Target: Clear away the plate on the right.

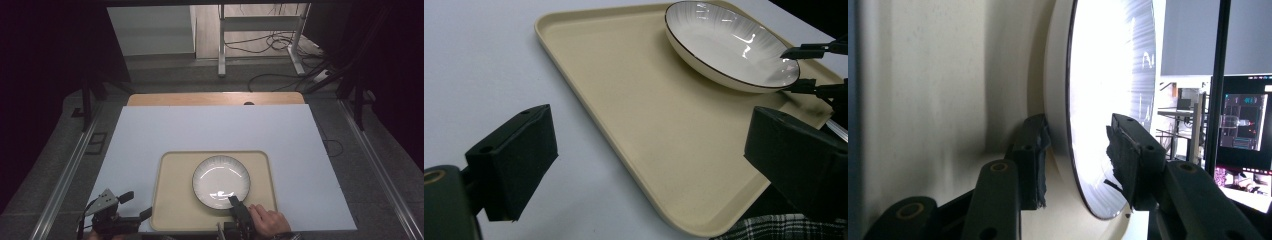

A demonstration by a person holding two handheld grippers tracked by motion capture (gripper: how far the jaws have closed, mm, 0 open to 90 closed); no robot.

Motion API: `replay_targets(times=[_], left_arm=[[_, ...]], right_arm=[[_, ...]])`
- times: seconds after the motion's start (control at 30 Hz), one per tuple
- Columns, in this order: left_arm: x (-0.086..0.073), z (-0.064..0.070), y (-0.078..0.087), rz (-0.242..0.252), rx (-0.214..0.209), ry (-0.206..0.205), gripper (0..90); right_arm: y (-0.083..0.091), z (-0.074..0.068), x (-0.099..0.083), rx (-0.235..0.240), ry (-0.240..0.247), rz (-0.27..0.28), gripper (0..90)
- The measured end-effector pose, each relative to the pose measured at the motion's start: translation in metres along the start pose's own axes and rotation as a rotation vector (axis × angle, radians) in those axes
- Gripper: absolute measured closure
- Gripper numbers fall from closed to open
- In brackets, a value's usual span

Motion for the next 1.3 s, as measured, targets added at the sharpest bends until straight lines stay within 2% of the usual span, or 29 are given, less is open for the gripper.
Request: replay_targets(times=[0.07,0.1,0.23,0.27,0.3,0.33,0.37,0.4,0.57,0.87,1.0,1.3], left_arm=[[0.000,0.000,0.000,0.000,0.000,0.000,6.4],[0.000,0.000,0.000,-0.001,0.001,0.002,6.4],[0.000,0.000,0.000,-0.001,0.001,0.001,6.4],[0.000,0.000,0.000,-0.003,0.001,0.001,6.5],[0.000,0.000,0.000,-0.003,0.001,0.001,6.4],[0.000,0.000,0.000,-0.003,0.001,0.001,6.4],[0.000,0.000,0.000,-0.003,0.001,0.002,6.4],[0.000,0.000,0.000,-0.003,0.001,0.002,6.4],[0.000,0.000,0.000,-0.003,0.001,0.003,6.4],[0.000,0.000,0.000,-0.004,0.002,0.003,6.4],[0.000,-0.001,0.000,-0.004,0.001,0.004,6.4],[0.000,-0.001,0.000,-0.004,0.000,0.002,6.4]], right_arm=[[0.001,0.001,-0.001,-0.007,-0.004,0.004,57.1],[0.003,0.003,-0.004,0.003,-0.024,0.005,56.5],[0.006,0.006,-0.008,0.008,-0.045,0.008,55.5],[0.004,0.007,-0.011,0.045,-0.075,0.048,55.2],[0.004,0.007,-0.011,0.045,-0.075,0.048,55.2],[0.008,0.008,-0.011,0.012,-0.058,0.005,54.9],[0.007,0.009,-0.012,0.035,-0.072,0.021,54.5],[0.010,0.011,-0.014,0.017,-0.074,-0.002,53.8],[0.013,0.015,-0.022,0.013,-0.112,-0.009,52.9],[0.018,0.022,-0.032,0.009,-0.175,-0.010,51.0],[0.022,0.027,-0.038,0.006,-0.234,0.000,49.2],[0.026,0.032,-0.047,0.003,-0.310,0.010,45.7]])
Point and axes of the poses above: each handheld gripper's, and its own axes: y roughly backward along the jaws, x roughly out of its top, z roughly to its right, the point moved 1 cm from there along -y, roughly forward along the jaws, and after that the axes turned 9 degrees about z, right-handed, at the moved point
